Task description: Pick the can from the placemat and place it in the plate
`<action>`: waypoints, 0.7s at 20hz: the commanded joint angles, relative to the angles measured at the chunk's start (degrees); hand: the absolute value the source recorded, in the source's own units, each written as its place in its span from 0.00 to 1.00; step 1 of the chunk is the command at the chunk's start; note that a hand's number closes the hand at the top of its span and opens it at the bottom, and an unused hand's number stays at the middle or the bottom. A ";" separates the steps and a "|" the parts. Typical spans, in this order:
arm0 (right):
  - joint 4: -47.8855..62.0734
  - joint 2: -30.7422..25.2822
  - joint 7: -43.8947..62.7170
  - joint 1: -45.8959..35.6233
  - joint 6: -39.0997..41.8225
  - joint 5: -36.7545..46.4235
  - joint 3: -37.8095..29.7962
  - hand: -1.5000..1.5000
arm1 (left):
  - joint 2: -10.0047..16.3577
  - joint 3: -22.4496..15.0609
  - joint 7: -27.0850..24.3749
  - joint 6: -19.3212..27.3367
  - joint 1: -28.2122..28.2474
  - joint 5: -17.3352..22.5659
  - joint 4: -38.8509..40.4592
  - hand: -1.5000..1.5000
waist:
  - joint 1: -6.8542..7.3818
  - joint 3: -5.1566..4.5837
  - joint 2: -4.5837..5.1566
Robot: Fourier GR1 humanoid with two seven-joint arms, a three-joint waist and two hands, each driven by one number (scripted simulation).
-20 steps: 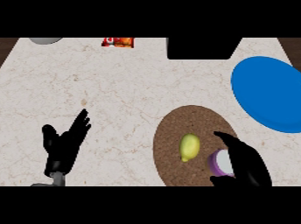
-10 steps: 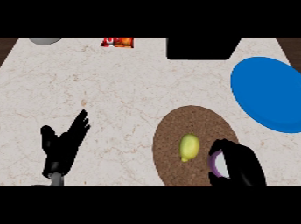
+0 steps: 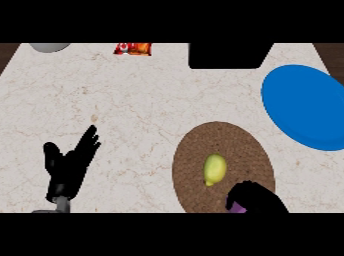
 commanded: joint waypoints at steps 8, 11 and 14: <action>-12.67 -0.72 -11.84 9.91 -20.56 -10.76 -6.86 1.00 | -1.48 -1.08 1.34 1.58 -0.25 -1.68 -0.76 0.50 | -0.45 0.34 0.35; -16.22 1.15 -8.23 8.52 -18.07 -15.89 -10.04 1.00 | -1.20 -0.69 -0.68 0.66 0.62 -1.66 -0.75 0.50 | 0.17 0.29 0.42; -18.20 -0.87 -9.74 10.70 -18.07 -25.34 -16.55 1.00 | -0.61 -0.87 3.72 1.08 0.49 -1.43 -3.82 0.50 | 0.16 0.33 0.35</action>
